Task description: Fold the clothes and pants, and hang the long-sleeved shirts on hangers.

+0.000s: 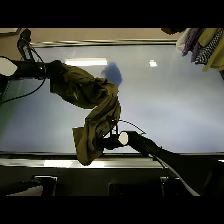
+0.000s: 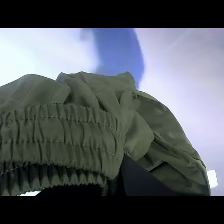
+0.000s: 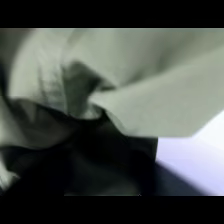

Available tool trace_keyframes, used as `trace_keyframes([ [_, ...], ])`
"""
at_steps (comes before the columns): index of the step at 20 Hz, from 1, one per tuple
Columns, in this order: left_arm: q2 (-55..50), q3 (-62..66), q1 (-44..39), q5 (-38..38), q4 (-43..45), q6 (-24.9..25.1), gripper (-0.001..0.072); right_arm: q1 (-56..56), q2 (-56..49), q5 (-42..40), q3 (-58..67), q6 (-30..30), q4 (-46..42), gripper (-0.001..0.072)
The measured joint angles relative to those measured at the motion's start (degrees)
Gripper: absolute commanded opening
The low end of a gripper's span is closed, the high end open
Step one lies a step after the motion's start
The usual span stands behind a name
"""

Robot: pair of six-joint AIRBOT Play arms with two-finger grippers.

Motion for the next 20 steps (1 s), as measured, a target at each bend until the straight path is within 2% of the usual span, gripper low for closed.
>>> trace_keyframes([
  [7,0.00,0.00,0.00,0.00,0.02,0.00,0.0032,-1.84,1.20,2.73,0.07,1.44,1.11,0.0029],
  [8,0.00,0.00,0.00,-0.02,0.02,0.00,0.0031,-3.39,1.84,3.67,0.07,2.23,0.70,0.0083],
  [10,0.00,0.00,0.00,-0.26,0.04,0.00,0.0032,-7.26,3.15,6.16,0.07,2.86,0.31,0.0530],
  [11,0.00,0.00,0.00,-0.35,0.04,0.02,0.0032,-9.68,3.72,8.04,0.07,3.26,0.22,0.0636],
  [13,0.00,0.00,0.00,-0.68,0.04,0.02,0.0032,-14.10,4.33,13.38,0.07,3.26,0.07,0.0682],
  [16,0.00,0.00,0.00,-0.87,0.11,0.00,0.0032,-16.44,4.13,19.98,-0.20,1.77,2.34,0.0683],
  [20,0.00,0.00,0.00,-0.96,0.20,0.02,0.0032,-12.57,0.20,20.28,-0.48,-0.09,9.18,0.0674],
])
